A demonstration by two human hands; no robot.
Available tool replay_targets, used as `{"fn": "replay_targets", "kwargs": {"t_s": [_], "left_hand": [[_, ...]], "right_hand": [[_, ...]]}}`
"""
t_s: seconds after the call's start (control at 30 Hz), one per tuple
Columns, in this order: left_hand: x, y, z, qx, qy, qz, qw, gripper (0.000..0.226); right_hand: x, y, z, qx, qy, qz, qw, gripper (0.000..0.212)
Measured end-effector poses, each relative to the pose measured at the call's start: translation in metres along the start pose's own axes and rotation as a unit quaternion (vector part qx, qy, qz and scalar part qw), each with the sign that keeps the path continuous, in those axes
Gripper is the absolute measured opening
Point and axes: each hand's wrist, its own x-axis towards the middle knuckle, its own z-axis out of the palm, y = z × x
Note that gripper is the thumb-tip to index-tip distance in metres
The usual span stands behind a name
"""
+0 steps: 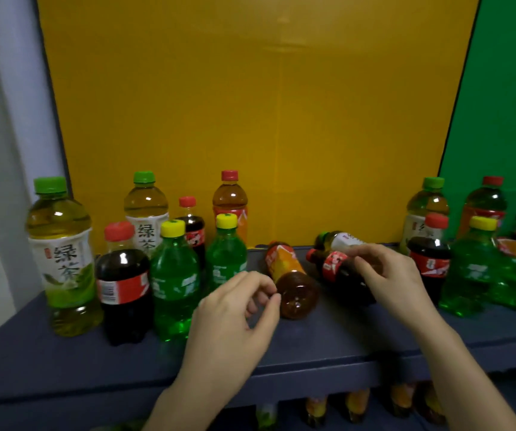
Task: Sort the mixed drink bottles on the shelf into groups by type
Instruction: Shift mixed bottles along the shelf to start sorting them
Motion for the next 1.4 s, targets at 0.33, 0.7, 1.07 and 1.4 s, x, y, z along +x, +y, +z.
{"fn": "replay_targets", "kwargs": {"t_s": [0.33, 0.7, 1.07, 1.4], "left_hand": [[0.076, 0.002, 0.099, 0.231, -0.105, -0.202, 0.946, 0.045], [0.125, -0.027, 0.118, 0.125, -0.285, -0.466, 0.829, 0.086], [0.091, -0.018, 0.109, 0.076, 0.022, -0.382, 0.921, 0.06], [0.053, 0.007, 0.109, 0.083, 0.114, -0.24, 0.96, 0.081]], "right_hand": [[0.04, 0.049, -0.005, -0.134, -0.165, -0.039, 0.976, 0.034], [0.069, 0.028, 0.02, -0.276, -0.306, 0.072, 0.908, 0.075], [0.041, 0.042, 0.032, 0.029, -0.161, 0.118, 0.98, 0.076], [0.006, 0.03, 0.048, 0.356, -0.073, 0.064, 0.929, 0.075]]}}
